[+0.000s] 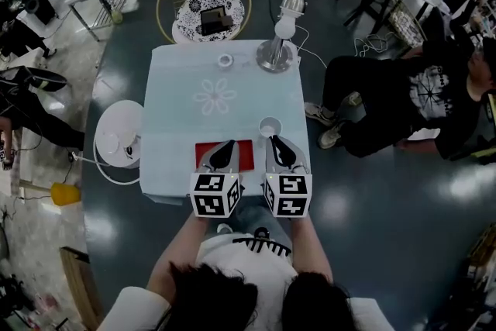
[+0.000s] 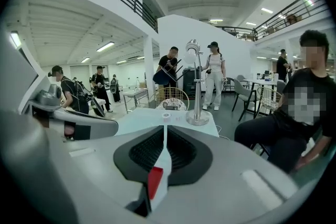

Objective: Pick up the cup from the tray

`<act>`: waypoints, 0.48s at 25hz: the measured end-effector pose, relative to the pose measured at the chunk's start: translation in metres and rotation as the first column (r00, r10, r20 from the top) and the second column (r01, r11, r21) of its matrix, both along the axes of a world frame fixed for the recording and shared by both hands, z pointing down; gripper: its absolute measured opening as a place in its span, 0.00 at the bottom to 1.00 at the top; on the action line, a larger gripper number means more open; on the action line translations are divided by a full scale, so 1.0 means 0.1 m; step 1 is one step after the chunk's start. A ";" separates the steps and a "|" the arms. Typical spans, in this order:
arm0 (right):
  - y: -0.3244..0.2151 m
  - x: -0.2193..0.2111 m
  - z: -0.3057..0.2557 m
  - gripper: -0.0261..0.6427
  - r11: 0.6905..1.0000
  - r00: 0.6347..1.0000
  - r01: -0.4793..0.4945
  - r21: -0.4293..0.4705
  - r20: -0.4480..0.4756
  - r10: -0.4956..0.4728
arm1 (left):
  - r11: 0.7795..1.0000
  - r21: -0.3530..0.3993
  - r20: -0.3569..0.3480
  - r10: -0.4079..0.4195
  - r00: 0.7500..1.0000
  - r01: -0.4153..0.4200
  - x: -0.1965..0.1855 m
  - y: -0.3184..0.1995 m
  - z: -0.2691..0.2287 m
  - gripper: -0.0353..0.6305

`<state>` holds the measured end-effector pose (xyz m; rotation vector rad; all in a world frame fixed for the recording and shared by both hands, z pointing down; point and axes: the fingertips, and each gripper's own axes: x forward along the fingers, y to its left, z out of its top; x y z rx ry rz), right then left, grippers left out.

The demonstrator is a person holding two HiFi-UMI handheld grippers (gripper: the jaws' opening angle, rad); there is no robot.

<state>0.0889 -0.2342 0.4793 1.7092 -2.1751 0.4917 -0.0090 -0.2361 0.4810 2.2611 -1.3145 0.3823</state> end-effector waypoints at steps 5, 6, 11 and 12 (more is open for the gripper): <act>0.20 -0.11 -0.08 0.07 1.000 1.000 0.007 0.017 -0.014 -0.006 | 1.000 0.022 -0.022 0.000 1.000 0.001 -0.06 0.20 -0.08 0.05; 0.25 -0.14 -0.10 0.07 1.000 1.000 0.011 0.020 -0.016 -0.011 | 1.000 0.027 -0.027 0.000 1.000 0.001 -0.07 0.23 -0.10 0.06; 0.51 -0.28 -0.16 0.07 0.999 0.999 0.027 0.031 -0.035 -0.026 | 0.999 0.052 -0.037 0.010 0.999 -0.008 -0.13 0.50 -0.18 0.06; 0.57 -0.29 -0.16 0.07 0.999 0.999 0.030 0.030 -0.041 -0.028 | 0.998 0.054 -0.038 0.011 0.999 -0.009 -0.14 0.55 -0.19 0.05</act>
